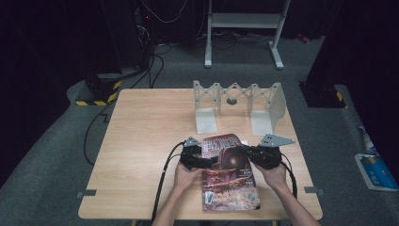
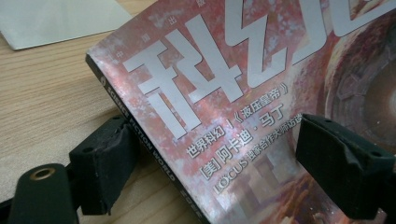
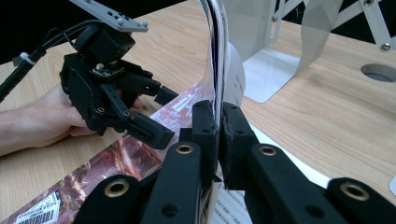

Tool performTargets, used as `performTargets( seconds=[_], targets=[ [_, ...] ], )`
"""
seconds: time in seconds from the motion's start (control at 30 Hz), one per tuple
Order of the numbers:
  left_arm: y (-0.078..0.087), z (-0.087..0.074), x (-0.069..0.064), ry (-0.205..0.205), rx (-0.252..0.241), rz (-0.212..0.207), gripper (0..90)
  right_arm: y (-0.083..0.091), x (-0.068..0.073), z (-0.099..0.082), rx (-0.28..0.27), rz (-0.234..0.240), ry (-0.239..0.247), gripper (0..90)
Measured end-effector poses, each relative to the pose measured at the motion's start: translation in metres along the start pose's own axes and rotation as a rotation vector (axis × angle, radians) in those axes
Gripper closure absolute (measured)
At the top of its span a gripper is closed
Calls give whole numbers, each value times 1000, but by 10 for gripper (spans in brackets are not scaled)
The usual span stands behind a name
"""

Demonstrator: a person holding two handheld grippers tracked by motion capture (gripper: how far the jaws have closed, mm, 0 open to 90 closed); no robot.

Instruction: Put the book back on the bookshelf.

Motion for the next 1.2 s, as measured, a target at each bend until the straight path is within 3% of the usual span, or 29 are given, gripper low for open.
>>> performTargets(
  seconds=[0.2,0.5,0.7,0.9,1.2],
  targets=[
    [1,0,1,-2,13,22,162,-1,-5,-4,7,3,-18,857],
    [6,0,5,-25,42,87,342,-9,-11,-17,70,-23,-20,855],
    [6,0,7,-39,45,100,425,-13,-17,-26,90,-30,-60,853],
    [5,-1,4,-29,42,57,489,-16,-23,-37,106,-45,-74,850],
    [6,-1,3,-29,16,43,562,-21,-28,-45,115,-69,-114,808]
  ],
)
Point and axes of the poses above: each handheld gripper's, and its own axes: y roughly backward along the jaws, z roughly out of its top, x roughly to its left, the point moved 6 cm from there along -y, roughly forward along the jaws, and after that the axes turned 12 degrees about -x, right-handed, at the moved point
